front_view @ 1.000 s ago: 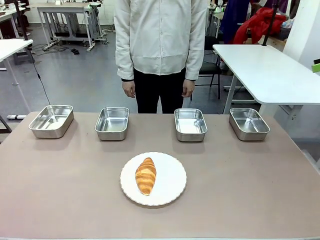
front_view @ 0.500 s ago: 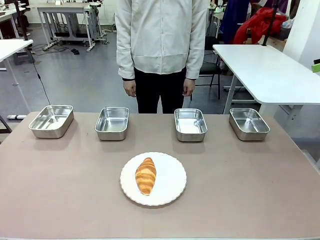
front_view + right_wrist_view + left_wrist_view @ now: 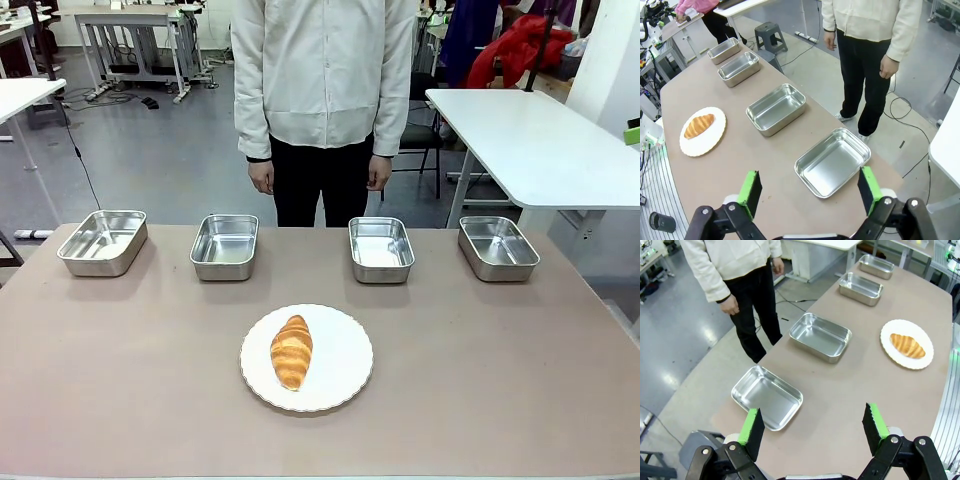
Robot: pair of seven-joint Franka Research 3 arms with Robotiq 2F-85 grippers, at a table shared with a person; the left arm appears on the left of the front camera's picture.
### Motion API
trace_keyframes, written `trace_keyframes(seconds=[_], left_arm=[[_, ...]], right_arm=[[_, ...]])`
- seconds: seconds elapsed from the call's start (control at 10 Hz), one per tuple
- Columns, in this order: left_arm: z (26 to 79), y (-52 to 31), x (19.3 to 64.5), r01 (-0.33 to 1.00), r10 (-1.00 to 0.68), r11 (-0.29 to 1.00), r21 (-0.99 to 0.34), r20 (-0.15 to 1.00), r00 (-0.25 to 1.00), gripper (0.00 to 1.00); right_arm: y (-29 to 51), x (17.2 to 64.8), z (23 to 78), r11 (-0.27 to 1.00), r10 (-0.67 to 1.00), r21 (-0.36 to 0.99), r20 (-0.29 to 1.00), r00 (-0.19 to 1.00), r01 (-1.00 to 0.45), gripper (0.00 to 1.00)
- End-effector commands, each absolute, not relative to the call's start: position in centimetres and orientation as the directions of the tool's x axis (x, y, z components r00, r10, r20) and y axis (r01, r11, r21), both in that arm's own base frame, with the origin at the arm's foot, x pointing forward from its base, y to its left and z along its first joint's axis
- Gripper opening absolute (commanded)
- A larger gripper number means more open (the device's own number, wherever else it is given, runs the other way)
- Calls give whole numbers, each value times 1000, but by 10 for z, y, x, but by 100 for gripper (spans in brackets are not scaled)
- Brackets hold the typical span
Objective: Place the bread in the container.
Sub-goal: Place the Butter Roll into the Airtight Container indicated by the human.
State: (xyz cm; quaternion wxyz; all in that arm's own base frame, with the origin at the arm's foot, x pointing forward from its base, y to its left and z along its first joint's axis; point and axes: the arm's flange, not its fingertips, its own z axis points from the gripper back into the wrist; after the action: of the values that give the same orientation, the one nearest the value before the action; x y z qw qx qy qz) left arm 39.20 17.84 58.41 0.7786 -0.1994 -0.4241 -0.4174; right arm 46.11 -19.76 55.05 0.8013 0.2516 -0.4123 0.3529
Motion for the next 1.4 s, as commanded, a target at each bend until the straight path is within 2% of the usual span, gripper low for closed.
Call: trace_keyframes(seconds=[0.0,1.3], left_arm=[[585,179,391,825,-486,562,53,829,278,100],[585,179,391,825,-486,562,53,829,278,100]], right_arm=[[-197,461,551,624,357,110,840,408,-773,100],[-197,461,551,624,357,110,840,408,-773,100]])
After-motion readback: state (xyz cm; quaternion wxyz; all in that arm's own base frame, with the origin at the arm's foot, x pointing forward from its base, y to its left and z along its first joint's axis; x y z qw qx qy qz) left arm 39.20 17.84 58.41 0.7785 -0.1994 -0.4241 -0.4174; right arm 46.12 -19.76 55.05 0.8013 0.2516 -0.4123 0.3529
